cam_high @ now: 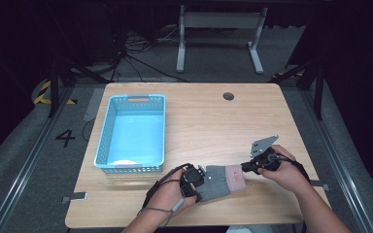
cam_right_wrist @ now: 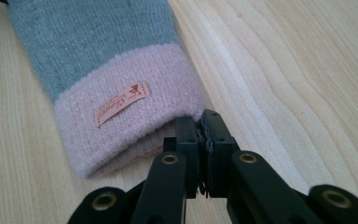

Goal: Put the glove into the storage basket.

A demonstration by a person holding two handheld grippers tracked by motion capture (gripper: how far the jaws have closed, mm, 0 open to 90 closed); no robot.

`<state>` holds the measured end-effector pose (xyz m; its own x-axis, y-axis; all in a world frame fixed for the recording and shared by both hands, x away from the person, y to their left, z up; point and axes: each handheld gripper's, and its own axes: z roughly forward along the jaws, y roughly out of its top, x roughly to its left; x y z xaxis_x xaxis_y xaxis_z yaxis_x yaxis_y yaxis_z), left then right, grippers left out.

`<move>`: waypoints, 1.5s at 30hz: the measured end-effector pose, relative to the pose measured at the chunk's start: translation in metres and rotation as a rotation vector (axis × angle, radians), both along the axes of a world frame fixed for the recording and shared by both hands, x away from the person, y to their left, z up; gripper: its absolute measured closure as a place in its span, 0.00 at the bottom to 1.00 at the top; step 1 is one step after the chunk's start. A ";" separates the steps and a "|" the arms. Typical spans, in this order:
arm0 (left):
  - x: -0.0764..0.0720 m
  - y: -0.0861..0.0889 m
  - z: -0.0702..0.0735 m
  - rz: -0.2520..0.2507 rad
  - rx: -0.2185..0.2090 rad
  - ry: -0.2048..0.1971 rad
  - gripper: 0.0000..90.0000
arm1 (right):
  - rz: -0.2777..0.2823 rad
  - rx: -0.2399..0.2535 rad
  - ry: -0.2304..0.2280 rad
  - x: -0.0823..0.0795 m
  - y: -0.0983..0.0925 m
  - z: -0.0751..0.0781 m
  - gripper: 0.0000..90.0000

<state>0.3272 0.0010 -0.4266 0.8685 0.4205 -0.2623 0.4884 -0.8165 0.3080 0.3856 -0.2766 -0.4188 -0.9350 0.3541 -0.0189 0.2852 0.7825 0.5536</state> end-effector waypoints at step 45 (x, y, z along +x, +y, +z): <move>0.046 -0.037 0.013 0.026 -0.119 -0.194 0.46 | -0.267 0.117 0.056 -0.010 -0.050 0.018 0.69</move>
